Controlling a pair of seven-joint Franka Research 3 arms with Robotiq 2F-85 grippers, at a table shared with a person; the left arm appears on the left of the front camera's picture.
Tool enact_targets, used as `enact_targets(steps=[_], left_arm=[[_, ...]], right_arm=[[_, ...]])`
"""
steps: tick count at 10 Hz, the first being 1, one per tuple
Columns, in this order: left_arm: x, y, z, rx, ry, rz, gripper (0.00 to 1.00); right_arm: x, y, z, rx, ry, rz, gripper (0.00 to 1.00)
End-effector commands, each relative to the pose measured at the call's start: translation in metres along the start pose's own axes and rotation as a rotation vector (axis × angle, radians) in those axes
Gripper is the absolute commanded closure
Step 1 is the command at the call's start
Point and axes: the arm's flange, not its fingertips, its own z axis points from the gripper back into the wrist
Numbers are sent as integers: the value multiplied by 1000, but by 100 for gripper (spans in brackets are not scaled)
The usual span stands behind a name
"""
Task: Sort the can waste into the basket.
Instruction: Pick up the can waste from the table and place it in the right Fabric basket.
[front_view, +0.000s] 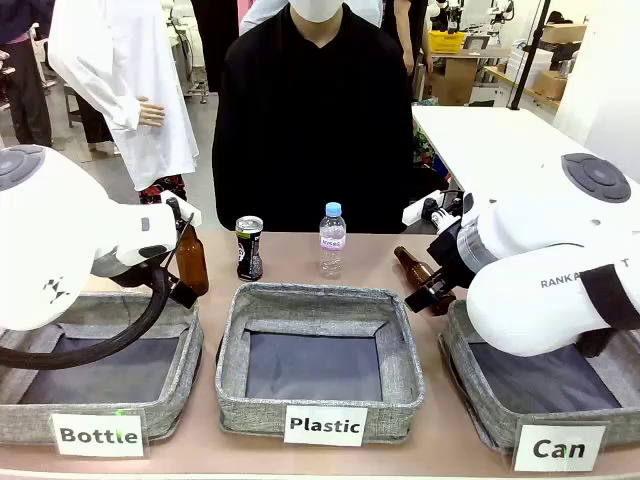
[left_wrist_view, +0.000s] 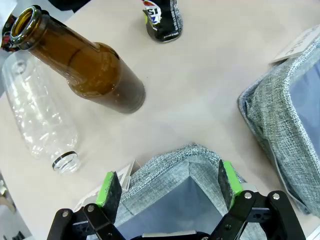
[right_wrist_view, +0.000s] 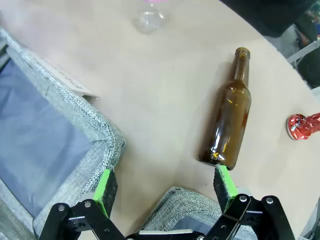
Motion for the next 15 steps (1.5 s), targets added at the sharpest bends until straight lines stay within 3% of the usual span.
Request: enact_targets(steps=[1,14,15], left_arm=[[0,0,0,0,0,0,0],[0,0,0,0,0,0,0],[5,-3,25,-101,-28,-30,0]], right_arm=[[0,0,0,0,0,0,0],[0,0,0,0,0,1,0],[4,-2,16,17,26,7,0]])
